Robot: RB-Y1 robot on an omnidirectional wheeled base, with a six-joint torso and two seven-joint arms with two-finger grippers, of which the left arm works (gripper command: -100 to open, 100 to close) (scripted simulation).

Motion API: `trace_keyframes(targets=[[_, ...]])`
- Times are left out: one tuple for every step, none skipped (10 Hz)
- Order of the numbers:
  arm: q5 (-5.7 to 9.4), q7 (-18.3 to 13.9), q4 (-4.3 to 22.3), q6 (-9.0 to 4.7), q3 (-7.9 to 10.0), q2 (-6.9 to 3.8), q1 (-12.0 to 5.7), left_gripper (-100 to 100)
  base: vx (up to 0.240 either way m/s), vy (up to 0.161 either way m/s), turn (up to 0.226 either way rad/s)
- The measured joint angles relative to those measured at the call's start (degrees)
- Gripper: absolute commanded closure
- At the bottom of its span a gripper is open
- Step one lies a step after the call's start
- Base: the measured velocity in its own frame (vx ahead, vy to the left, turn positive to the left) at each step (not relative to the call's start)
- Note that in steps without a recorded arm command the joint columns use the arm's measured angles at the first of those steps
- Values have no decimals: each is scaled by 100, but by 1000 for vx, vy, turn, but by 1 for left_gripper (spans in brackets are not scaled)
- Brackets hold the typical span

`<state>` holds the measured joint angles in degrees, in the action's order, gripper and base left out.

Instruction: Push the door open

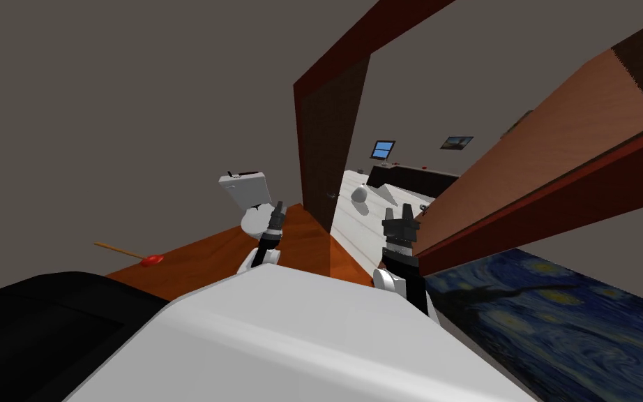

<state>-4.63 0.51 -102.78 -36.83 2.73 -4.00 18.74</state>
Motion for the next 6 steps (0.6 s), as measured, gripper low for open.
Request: trace_keyframes(targets=[[-22,-44,154,-32,11,-20,-56,-100,91,27,-137],[-39,-99,270,-50,25,-56,-95,-100,94,41,-118],[-62,-148,404,-70,32,-79,-142,-100,98,38,-131],[-95,-182,534,-97,23,-77,-179,-100,91,38,-136],[-119,-226,679,-120,31,-99,-237,-100,93,45,-153],[-146,-269,852,-165,37,-112,-292,-100,83,48,-157]])
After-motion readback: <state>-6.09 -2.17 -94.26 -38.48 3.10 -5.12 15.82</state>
